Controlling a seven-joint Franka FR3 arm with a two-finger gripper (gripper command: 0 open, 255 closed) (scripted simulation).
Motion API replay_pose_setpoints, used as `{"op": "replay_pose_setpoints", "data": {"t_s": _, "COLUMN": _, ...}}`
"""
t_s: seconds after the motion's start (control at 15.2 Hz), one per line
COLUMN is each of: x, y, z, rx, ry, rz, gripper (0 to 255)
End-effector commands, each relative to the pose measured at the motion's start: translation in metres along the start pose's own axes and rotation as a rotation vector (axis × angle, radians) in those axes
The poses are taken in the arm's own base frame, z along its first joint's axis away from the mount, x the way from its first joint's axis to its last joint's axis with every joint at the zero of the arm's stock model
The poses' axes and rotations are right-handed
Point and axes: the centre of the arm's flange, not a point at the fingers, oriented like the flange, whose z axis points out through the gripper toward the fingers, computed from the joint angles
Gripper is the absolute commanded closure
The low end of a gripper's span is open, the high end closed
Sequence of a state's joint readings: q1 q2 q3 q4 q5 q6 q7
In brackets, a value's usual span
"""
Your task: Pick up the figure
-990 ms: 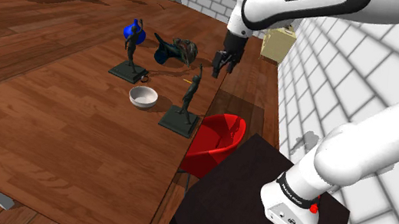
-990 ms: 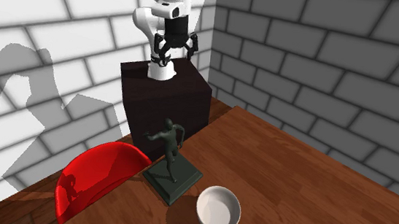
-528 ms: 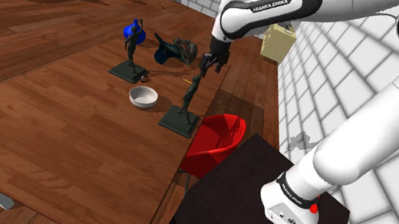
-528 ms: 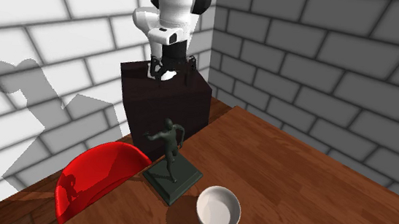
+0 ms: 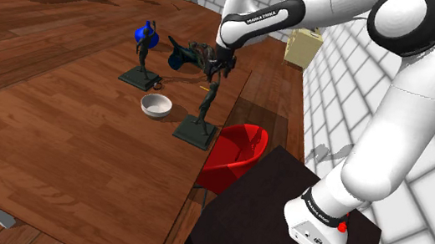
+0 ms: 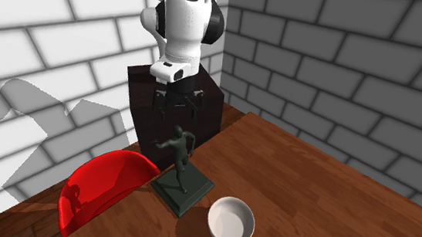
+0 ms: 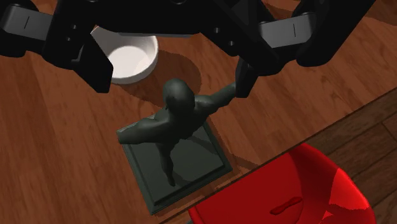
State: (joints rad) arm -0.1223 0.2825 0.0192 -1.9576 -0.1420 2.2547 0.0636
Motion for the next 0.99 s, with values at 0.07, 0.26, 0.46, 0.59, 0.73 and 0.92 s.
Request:
{"op": "replay_pose_setpoints", "data": {"t_s": 0.07, "x": 0.007, "y": 0.002, "z": 0.014, "rx": -0.006, "ry": 0.002, "rz": 0.005, "gripper": 0}}
{"op": "replay_pose_setpoints", "data": {"t_s": 0.26, "x": 0.007, "y": 0.000, "z": 0.030, "rx": -0.006, "ry": 0.002, "rz": 0.005, "gripper": 0}}
{"op": "replay_pose_setpoints", "data": {"t_s": 0.46, "x": 0.006, "y": -0.001, "z": 0.044, "rx": -0.006, "ry": 0.002, "rz": 0.005, "gripper": 0}}
{"op": "replay_pose_setpoints", "data": {"t_s": 0.59, "x": 0.006, "y": -0.001, "z": 0.042, "rx": -0.006, "ry": 0.002, "rz": 0.005, "gripper": 255}}
{"op": "replay_pose_setpoints", "data": {"t_s": 0.73, "x": 0.006, "y": -0.001, "z": 0.043, "rx": -0.006, "ry": 0.002, "rz": 0.005, "gripper": 255}}
{"op": "replay_pose_setpoints", "data": {"t_s": 0.92, "x": 0.006, "y": -0.001, "z": 0.043, "rx": -0.006, "ry": 0.002, "rz": 0.005, "gripper": 255}}
